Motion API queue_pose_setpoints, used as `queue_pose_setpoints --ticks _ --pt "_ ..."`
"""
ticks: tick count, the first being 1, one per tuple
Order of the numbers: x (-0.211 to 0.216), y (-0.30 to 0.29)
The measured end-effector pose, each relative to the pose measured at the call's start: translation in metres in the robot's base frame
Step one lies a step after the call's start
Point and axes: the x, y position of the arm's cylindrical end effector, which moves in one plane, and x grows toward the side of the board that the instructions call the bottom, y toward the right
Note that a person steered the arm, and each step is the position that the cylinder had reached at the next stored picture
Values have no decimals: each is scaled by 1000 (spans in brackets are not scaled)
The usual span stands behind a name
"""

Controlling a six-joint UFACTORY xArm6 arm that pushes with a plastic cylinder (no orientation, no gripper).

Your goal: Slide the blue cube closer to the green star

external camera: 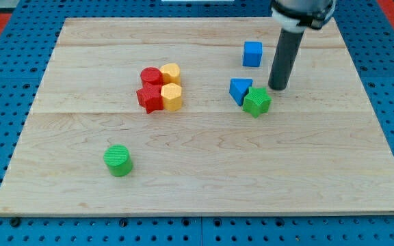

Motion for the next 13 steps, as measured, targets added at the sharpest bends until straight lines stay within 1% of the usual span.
queue_pose_setpoints --ticks 1,2,3,4,5,6,7,8,9,10,11,12,13 --pt "-57 10" --pt "-101 10" --pt "-83 -11" --pt "-54 -48" --pt "-60 -40" --pt "-82 -43" --pt "-72 -70" --pt "-56 -70" --pt "-44 -54" --pt "-58 -52" --pt "-80 -61" --pt "-61 -95" --pt "-51 -123"
